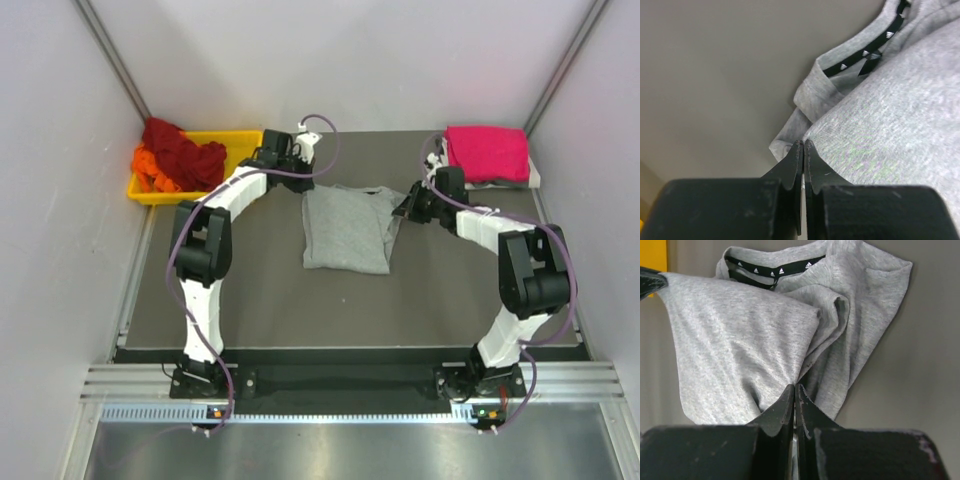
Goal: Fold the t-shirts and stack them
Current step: Fold the tshirt
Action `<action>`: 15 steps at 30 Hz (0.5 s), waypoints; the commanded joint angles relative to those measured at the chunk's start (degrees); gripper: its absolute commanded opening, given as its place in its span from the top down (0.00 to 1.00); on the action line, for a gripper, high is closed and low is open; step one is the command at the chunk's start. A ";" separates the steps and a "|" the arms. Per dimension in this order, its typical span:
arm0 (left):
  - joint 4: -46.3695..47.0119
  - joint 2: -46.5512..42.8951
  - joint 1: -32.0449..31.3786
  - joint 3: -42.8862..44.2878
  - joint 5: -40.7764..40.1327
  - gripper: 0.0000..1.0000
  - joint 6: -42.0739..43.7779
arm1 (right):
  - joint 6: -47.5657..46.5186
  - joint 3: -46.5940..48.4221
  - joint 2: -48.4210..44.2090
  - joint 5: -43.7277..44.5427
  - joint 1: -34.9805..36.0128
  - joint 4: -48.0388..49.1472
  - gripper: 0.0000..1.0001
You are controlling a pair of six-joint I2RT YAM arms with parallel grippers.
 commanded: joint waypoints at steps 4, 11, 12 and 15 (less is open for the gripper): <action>4.99 4.71 0.62 7.06 -3.29 1.00 -0.08 | -2.43 4.59 0.42 1.32 -1.27 -0.28 1.00; 4.12 12.97 0.45 15.51 -3.11 1.00 -2.37 | -1.29 7.32 5.35 1.58 -2.06 2.62 1.00; 3.59 13.24 0.36 16.03 -2.68 0.90 -2.37 | -1.29 7.59 6.05 1.58 -2.24 2.97 0.97; 0.87 12.19 0.45 15.08 0.83 0.52 -2.37 | -1.81 9.17 6.93 0.00 -2.24 1.75 0.73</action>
